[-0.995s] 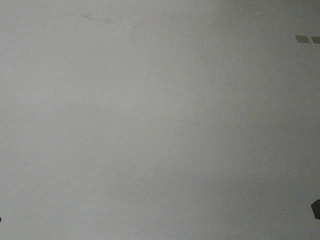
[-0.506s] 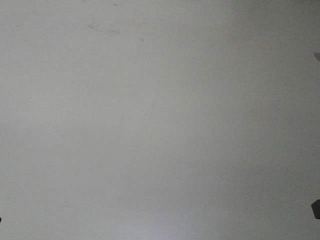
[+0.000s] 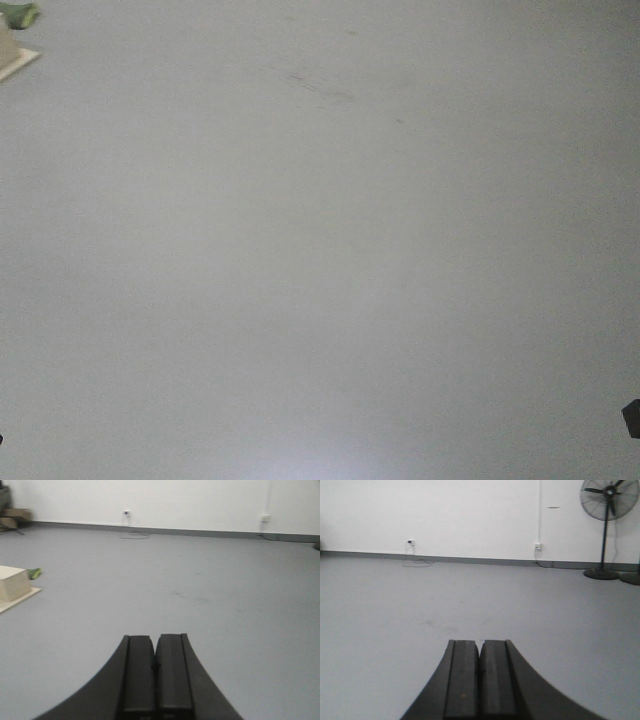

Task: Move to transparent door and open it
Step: 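Drive the base across the grey floor toward the door, then drive the base up to the glass sliding door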

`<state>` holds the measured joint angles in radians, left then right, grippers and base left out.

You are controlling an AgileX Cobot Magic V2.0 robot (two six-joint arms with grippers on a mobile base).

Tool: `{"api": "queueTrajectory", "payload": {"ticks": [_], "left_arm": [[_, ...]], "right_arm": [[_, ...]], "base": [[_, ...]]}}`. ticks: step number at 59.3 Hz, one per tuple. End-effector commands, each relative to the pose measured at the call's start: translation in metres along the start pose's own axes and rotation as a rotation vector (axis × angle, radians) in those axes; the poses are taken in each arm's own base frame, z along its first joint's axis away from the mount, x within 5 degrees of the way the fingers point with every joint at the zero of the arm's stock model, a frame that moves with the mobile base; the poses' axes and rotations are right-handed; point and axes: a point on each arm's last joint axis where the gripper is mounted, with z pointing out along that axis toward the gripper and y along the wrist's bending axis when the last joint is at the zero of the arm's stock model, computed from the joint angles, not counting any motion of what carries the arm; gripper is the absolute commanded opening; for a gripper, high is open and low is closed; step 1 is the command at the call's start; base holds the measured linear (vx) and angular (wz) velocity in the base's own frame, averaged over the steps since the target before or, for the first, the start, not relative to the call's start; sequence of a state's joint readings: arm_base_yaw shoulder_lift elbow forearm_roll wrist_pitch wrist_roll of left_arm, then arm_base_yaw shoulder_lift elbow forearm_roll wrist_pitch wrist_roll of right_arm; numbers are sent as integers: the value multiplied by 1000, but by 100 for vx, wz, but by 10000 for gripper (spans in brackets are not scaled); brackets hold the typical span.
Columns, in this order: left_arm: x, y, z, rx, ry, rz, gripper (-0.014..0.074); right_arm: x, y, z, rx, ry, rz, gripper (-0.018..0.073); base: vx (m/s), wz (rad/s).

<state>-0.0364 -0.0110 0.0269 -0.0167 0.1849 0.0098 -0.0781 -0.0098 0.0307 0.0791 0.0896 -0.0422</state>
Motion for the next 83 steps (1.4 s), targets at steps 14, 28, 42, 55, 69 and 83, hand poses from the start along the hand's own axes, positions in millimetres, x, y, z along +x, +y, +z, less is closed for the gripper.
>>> {"api": "queueTrajectory", "payload": {"ticks": [14,28,42,55,69,83], "left_arm": [[3,0,1,5,-59,-11,-6],[3,0,1,5,-59,-11,-6],[3,0,1,5,-59,-11,-6],[3,0,1,5,-59,-11,-6],[3,0,1,5,-59,-11,-6],[3,0,1,5,-59,-11,-6]], "right_arm": [[-3,0,-1,2,-80,-4,-8],[-3,0,-1,2,-80,-4,-8],[-3,0,-1,2,-80,-4,-8],[-3,0,-1,2,-80,-4,-8],[-3,0,-1,2,-80,-4,-8],[-4,0,-1,2,-80,-4,-8]], "base": [[66,63],[68,60],[71,51],[72,40],[74,39],[75,44]]}}
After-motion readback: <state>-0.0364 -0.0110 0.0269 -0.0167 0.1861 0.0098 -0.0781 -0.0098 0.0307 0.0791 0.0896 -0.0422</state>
